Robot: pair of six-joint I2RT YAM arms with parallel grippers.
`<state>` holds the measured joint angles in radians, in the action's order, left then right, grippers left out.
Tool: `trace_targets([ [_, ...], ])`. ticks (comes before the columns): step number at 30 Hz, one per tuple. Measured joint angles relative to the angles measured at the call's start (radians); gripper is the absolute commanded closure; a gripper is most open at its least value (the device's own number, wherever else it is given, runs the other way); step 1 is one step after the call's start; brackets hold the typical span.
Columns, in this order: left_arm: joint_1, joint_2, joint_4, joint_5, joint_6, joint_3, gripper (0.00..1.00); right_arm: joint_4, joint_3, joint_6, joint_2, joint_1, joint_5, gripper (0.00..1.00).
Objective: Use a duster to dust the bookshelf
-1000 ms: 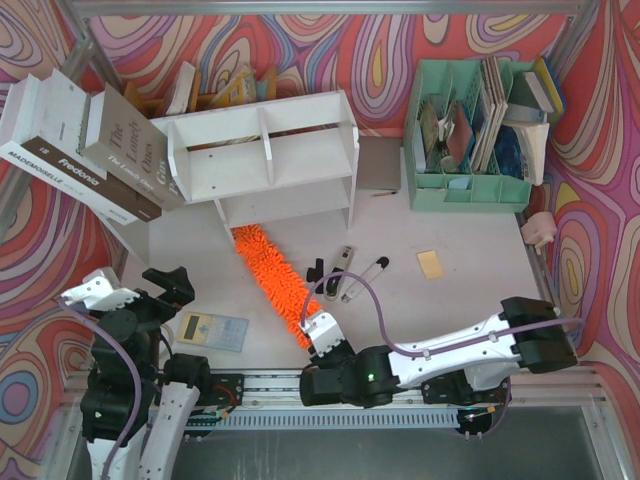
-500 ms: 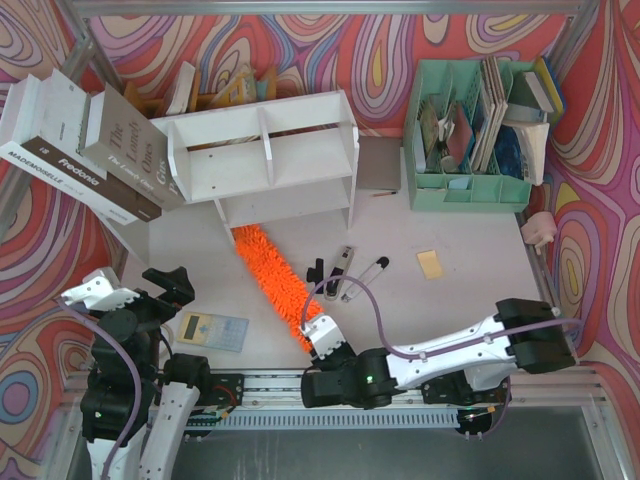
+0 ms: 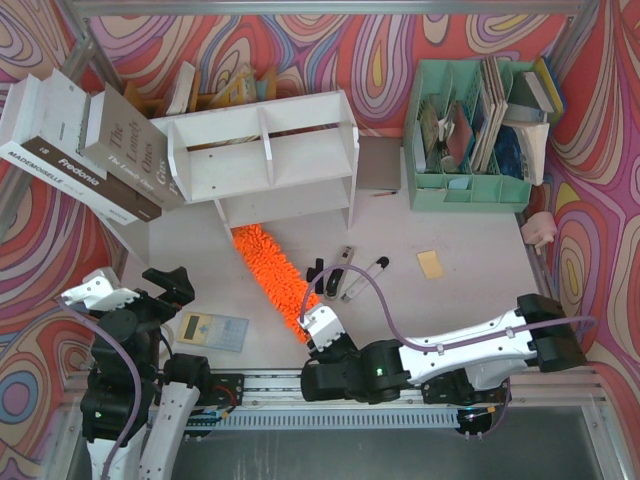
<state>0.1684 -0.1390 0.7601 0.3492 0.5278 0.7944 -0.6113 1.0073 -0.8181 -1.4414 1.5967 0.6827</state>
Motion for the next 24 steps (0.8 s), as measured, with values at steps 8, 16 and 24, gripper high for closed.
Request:
trace_targets([
  [8, 0.000, 0.000, 0.000, 0.000, 0.000, 0.000, 0.02, 0.026, -0.032, -0.017, -0.027, -0.003, -0.012, 1.00],
  [16, 0.000, 0.000, 0.000, 0.000, 0.000, 0.000, 0.01, 0.038, -0.060, -0.031, -0.059, -0.005, -0.026, 1.00],
  [24, 0.000, 0.000, 0.000, 0.000, 0.000, 0.000, 0.01, 0.051, -0.042, 0.018, 0.095, -0.005, 0.035, 1.00],
])
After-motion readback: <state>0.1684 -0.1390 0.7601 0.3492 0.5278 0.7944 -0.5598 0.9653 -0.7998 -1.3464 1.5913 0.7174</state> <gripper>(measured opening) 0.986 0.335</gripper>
